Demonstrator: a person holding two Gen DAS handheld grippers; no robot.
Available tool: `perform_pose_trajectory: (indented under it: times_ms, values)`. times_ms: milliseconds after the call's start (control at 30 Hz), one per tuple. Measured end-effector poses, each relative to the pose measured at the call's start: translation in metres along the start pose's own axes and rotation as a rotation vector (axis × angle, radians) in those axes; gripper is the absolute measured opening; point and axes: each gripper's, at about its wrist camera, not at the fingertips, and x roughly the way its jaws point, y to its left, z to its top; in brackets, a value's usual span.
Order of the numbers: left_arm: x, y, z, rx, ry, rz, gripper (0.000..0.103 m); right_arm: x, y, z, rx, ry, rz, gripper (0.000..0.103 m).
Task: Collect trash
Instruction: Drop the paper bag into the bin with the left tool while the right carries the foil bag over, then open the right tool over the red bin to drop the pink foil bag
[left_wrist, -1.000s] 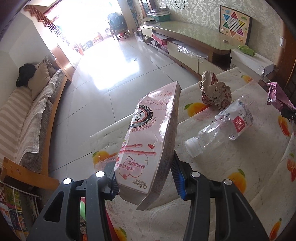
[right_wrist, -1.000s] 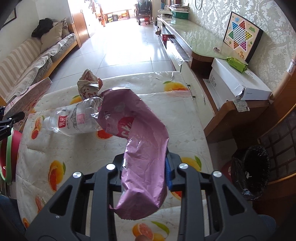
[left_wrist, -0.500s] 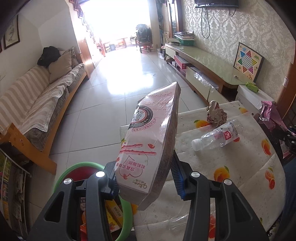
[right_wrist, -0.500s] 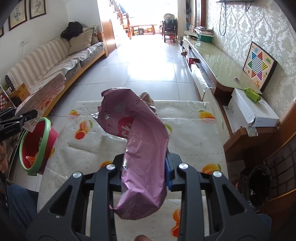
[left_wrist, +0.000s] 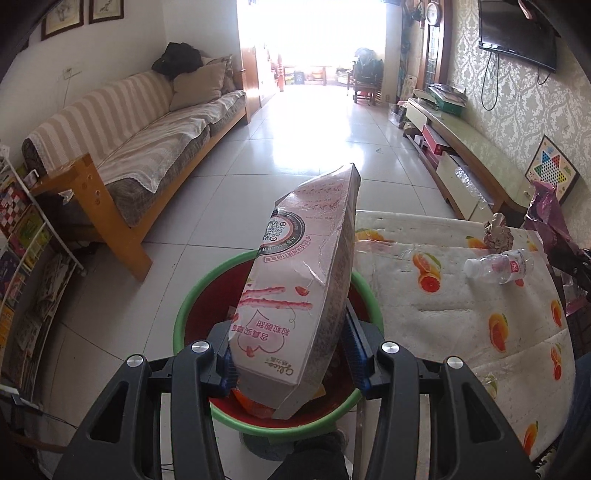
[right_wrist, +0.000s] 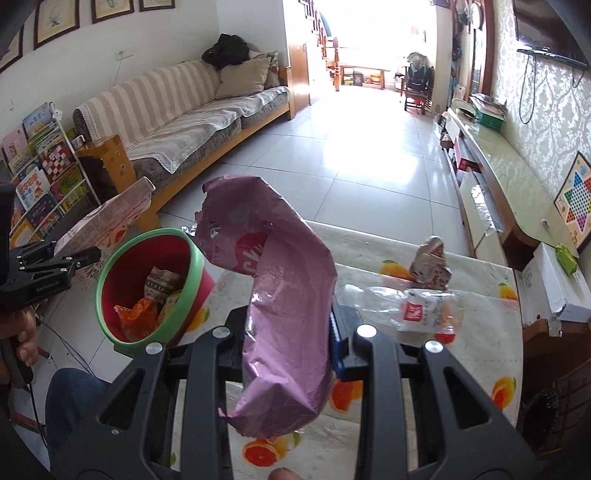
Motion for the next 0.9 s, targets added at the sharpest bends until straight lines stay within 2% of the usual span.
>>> perform_pose_trajectory:
  times_ms: [233, 333, 400, 467, 633, 900]
  values:
    - [0.024, 0.036, -0.026, -0.087, 0.056, -0.020, 0.046, 0.023, 0.063, 0.018, -0.078, 0.007, 0.066, 0.029]
    - [0.034, 0.045, -0.033, -0.118, 0.082, -0.050, 0.052, 0.034, 0.084, 0.020, -0.103, 0.018, 0.082, 0.029]
    - [0.035, 0.050, -0.037, -0.140, 0.070, -0.047, 0.079, 0.041, 0.095, 0.020, -0.116, 0.026, 0.092, 0.029]
    - [0.032, 0.058, -0.041, -0.161, 0.047, -0.050, 0.086, 0.047, 0.105, 0.020, -0.127, 0.035, 0.102, 0.029]
    - [0.025, 0.073, -0.045, -0.189, 0.024, -0.024, 0.087, 0.058, 0.127, 0.019, -0.140, 0.043, 0.134, 0.029]
    - [0.012, 0.088, -0.048, -0.156, -0.002, 0.032, 0.088, 0.078, 0.154, 0.019, -0.153, 0.066, 0.174, 0.029]
